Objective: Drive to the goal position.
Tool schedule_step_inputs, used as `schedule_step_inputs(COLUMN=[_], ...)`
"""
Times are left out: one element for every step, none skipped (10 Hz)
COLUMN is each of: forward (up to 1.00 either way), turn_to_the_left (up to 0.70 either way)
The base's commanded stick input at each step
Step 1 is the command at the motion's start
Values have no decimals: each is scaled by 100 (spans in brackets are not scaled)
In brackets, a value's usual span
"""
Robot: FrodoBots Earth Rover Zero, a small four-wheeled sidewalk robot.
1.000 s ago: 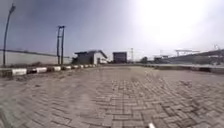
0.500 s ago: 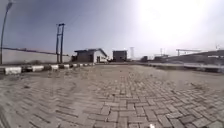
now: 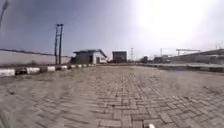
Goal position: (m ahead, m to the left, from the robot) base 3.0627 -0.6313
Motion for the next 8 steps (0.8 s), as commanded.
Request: schedule_step_inputs(forward=[100,100,100,100,100,100,100,100], turn_to_the_left=[0,0,0,0,0,0,0,0])
